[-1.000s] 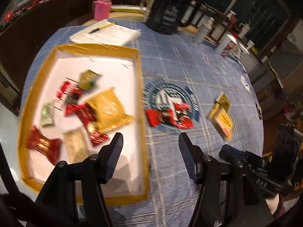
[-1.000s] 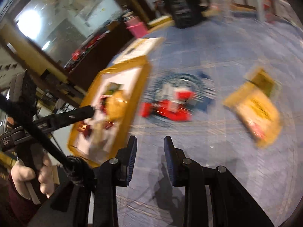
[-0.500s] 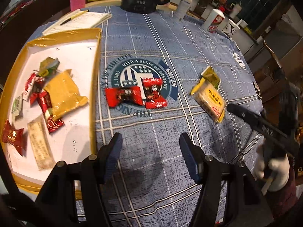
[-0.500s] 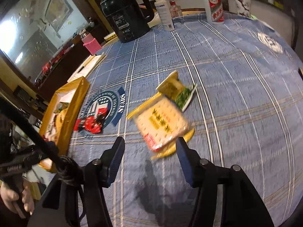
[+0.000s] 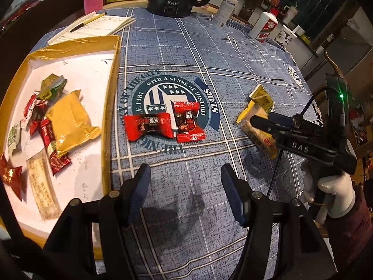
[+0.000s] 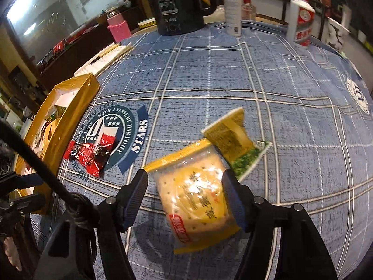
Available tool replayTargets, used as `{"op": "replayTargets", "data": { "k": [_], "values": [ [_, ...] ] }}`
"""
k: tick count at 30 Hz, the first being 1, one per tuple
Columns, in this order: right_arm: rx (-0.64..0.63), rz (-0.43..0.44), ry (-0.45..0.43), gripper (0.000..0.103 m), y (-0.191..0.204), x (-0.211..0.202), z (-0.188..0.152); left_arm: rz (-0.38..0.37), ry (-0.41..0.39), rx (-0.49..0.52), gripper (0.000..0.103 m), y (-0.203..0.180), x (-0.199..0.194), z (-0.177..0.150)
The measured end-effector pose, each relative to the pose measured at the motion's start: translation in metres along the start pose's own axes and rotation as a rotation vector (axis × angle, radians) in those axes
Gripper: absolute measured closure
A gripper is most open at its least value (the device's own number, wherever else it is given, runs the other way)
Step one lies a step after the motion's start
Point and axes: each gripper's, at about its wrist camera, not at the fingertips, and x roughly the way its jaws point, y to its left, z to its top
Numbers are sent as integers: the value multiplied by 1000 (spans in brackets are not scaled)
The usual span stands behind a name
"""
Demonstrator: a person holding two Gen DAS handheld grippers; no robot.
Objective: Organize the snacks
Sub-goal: 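Move both tools back to the pile of snacks, then grasp a red chocolate bar with the left tool while the right grasps a yellow cracker pack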
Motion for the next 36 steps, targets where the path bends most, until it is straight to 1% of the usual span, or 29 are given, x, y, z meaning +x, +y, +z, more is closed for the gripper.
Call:
{"op": "replayTargets", "data": {
  "k": [5, 8, 9, 10, 11, 12, 13, 14, 16, 19, 21, 22, 23, 24, 25, 26, 27, 28, 30, 33, 36],
  "values": [
    [-61, -45, 10, 37, 12, 3, -2, -7, 1, 25, 39, -7, 11, 13],
    [-104, -69, 14, 37, 19, 3, -6, -6, 10, 72, 39, -17, 22, 25],
    [-120, -77, 16, 40, 22, 3, -8, 0, 14, 96, 39, -22, 28, 30],
    [-132, -85, 17, 44, 23, 2, -9, 1, 17, 112, 39, -25, 32, 33],
    [-139, -90, 15, 58, 24, 1, -10, -1, 20, 134, 39, -28, 37, 38],
    [-141, -88, 15, 75, 24, -2, -11, 0, 21, 150, 39, -30, 41, 41],
    [-132, -72, 21, 84, 22, -3, -11, 6, 24, 163, 39, -31, 45, 44],
    [-106, -42, 34, 96, 19, -5, -12, 12, 30, 178, 40, -32, 50, 49],
    [-62, -2, 46, 96, 14, -7, -14, 24, 39, 200, 40, -33, 58, 53],
    [-39, 20, 47, 96, 9, -12, -22, 58, 74, 221, 40, -32, 74, 58],
    [-20, 54, 39, 95, 5, -16, -27, 66, 106, 228, 40, -32, 86, 58],
    [-5, 65, 24, 94, 2, -20, -28, 75, 98, 243, 40, -34, 87, 56],
    [14, 74, 5, 88, -2, -24, -30, 79, 95, 262, 47, -37, 87, 55],
    [29, 81, -11, 75, -6, -29, -31, 92, 91, 281, 60, -40, 87, 54],
    [35, 82, -28, 68, -9, -33, -31, 93, 90, 287, 67, -41, 87, 53],
    [32, 77, -43, 53, -10, -36, -30, 82, 95, 282, 74, -41, 86, 54],
    [19, 65, -52, 43, -10, -38, -29, 69, 99, 272, 74, -40, 86, 54],
    [2, 48, -58, 40, -10, -39, -28, 61, 99, 263, 74, -39, 86, 53],
    [-38, 17, -64, 30, -9, -38, -24, 65, 93, 262, 74, -40, 85, 51],
    [-102, -6, -24, 28, -6, -23, -17, 67, 92, 263, 74, -42, 85, 49],
    [-128, -3, 10, 28, -5, -9, -13, 76, 82, 268, 74, -43, 84, 47]
  ]
}}
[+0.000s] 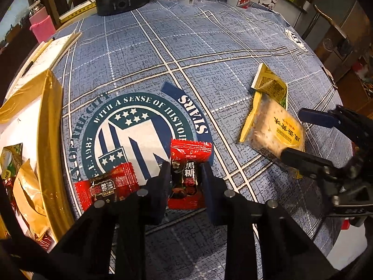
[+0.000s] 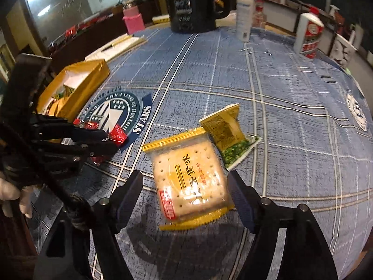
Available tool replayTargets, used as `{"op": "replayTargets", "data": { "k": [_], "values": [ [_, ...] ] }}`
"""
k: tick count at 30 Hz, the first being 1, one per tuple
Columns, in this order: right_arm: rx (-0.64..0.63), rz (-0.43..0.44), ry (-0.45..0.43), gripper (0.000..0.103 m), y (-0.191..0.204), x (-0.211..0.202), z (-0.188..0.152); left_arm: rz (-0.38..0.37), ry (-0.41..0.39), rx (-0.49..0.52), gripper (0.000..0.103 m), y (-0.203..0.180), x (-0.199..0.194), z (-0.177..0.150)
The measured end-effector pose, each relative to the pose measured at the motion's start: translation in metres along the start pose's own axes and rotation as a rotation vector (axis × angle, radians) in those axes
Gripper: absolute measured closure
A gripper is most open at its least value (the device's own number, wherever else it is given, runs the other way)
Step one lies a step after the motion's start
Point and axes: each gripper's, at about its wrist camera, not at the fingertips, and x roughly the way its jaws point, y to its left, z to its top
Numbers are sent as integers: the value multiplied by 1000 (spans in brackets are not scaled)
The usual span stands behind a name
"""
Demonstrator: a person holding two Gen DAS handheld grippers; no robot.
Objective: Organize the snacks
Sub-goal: 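Grasp a red chocolate bar with the left tool while the right grasps a yellow cracker pack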
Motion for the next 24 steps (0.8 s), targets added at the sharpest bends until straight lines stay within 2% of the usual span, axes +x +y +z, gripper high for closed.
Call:
{"op": "replayTargets", "data": {
  "k": [5, 7, 9, 10, 11, 12, 14, 17, 19, 20, 21, 22, 24],
  "values": [
    [-37, -26, 25, 27, 10, 13, 6, 0, -9, -20, 75, 2, -4, -6],
    [-44, -55, 30, 32, 13, 13, 6, 2, -16, -28, 75, 3, -8, -9],
    [-45, -80, 34, 53, 14, 11, 4, -7, -33, -46, 75, 6, -15, -13],
    [-33, -64, 33, 67, 13, 7, 3, -14, -46, -60, 75, 8, -21, -14],
    [-6, -39, 34, 97, 11, 4, 2, -20, -54, -69, 75, 8, -24, -15],
    [23, -8, 44, 101, 8, 2, 1, -29, -66, -79, 75, 9, -30, -17],
    [67, 26, 42, 101, 3, -2, -6, -36, -82, -86, 75, 10, -38, -20],
    [104, 88, -5, 98, 0, -10, -14, -47, -99, -94, 75, 12, -51, -27],
    [110, 78, -36, 67, -3, -16, -14, -54, -103, -101, 75, 13, -56, -29],
    [93, 38, -47, 39, -3, -18, -13, -60, -105, -104, 75, 13, -58, -31],
    [72, -2, -56, 25, -1, -19, -12, -67, -109, -106, 75, 13, -61, -34],
    [36, -42, -63, 24, 1, -19, -10, -70, -112, -107, 75, 13, -62, -35],
    [-31, -46, -23, 25, 6, -11, -6, -76, -117, -111, 75, 14, -65, -40]
  ]
}}
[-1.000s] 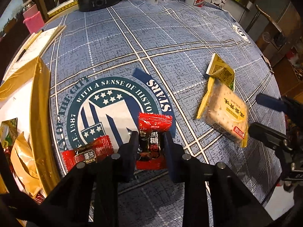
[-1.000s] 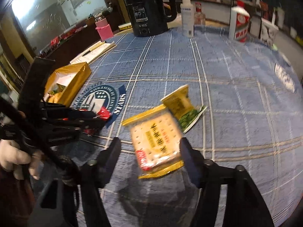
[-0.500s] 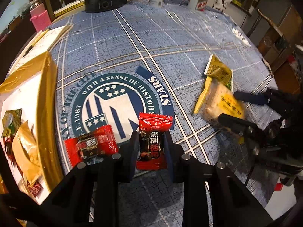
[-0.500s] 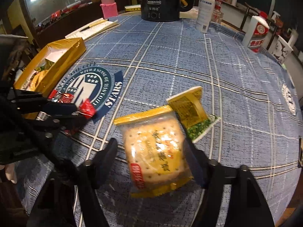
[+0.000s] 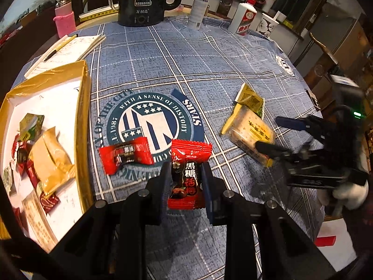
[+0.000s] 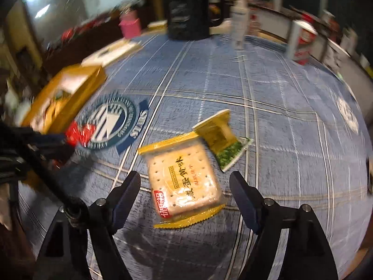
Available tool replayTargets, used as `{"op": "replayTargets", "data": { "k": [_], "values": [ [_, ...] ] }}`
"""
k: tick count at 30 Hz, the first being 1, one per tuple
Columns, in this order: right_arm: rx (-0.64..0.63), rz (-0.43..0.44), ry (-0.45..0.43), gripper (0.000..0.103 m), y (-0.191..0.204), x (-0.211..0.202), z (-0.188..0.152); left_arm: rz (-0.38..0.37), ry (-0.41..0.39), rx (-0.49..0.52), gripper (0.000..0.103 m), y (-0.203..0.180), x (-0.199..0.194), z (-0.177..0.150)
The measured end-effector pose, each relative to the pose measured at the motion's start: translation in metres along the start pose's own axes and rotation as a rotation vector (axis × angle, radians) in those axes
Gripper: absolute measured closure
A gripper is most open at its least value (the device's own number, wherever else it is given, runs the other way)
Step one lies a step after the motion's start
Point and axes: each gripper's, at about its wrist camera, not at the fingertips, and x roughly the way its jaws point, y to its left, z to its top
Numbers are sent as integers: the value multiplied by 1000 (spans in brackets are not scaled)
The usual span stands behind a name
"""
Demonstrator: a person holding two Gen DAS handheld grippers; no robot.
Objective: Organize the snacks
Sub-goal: 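Grasp a red chocolate bar with the left tool while the right grasps a yellow cracker pack, then carry both packs into the tray and open both tools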
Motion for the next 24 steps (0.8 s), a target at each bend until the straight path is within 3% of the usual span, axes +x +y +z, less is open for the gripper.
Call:
{"op": "replayTargets", "data": {
  "k": [3, 5, 7, 13, 19, 24],
  "values": [
    [-48, 12, 94, 27, 6, 20, 7, -17, -11, -24, 75, 2, -3, -6],
    [-92, -50, 127, 27, 13, 31, 12, -21, -22, -36, 75, 4, -7, -8],
    [-65, -32, 189, 32, 12, 43, 12, -13, -36, -39, 75, 4, -11, -10],
    [-24, -20, 170, 35, 17, 37, 7, -18, -66, -85, 75, 15, -25, -15],
    [96, 59, 123, 35, 17, 13, -6, -36, -94, -159, 75, 39, -44, -16],
    [171, 174, 79, 35, 29, -17, -10, 8, -113, -187, 75, 70, -58, -19]
  ]
}}
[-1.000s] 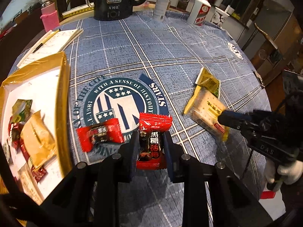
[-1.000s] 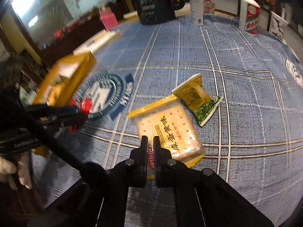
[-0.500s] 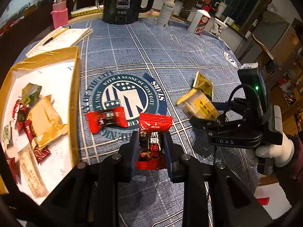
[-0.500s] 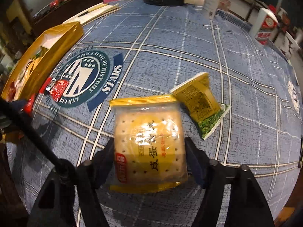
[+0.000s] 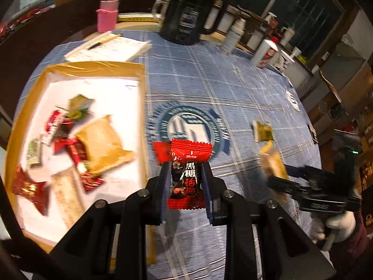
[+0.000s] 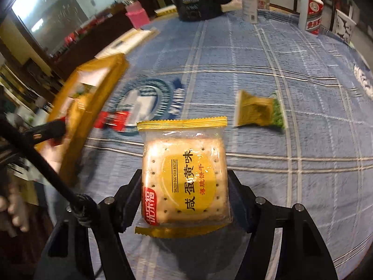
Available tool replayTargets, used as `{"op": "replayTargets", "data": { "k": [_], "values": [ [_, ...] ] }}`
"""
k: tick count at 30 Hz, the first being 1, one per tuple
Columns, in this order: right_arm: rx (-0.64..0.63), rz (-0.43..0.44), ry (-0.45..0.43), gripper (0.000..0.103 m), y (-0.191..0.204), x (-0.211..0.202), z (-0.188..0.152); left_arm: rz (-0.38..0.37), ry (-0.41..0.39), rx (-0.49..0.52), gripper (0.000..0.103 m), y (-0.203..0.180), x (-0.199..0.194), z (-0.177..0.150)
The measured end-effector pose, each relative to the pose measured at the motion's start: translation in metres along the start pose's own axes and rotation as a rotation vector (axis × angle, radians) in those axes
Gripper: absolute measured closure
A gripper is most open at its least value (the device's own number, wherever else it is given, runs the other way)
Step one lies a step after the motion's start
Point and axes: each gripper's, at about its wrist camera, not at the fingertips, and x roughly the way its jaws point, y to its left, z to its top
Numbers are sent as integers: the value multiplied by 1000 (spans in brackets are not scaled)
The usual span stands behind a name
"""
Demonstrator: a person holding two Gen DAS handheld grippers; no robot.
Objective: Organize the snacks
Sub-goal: 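Carry both packs into the tray and open both tools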
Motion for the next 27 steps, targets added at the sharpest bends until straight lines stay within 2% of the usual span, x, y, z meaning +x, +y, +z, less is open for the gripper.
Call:
{"op": "replayTargets", "data": {
  "k": [2, 5, 12, 18, 27],
  "values": [
    [15, 59, -16, 35, 12, -8, 2, 20, -1, -12, 75, 13, -2, 2],
    [-20, 98, -41, 35, 43, -11, 15, 50, 0, -35, 75, 39, -6, 7],
    [-133, 149, -76, 35, 126, 17, 65, 106, 7, -36, 75, 93, -5, 37],
    [-174, 135, -82, 35, 180, 69, 109, 139, 17, -41, 75, 135, 10, 68],
    [-196, 57, -41, 35, 224, 125, 134, 147, 72, -75, 75, 178, 39, 88]
  ]
}}
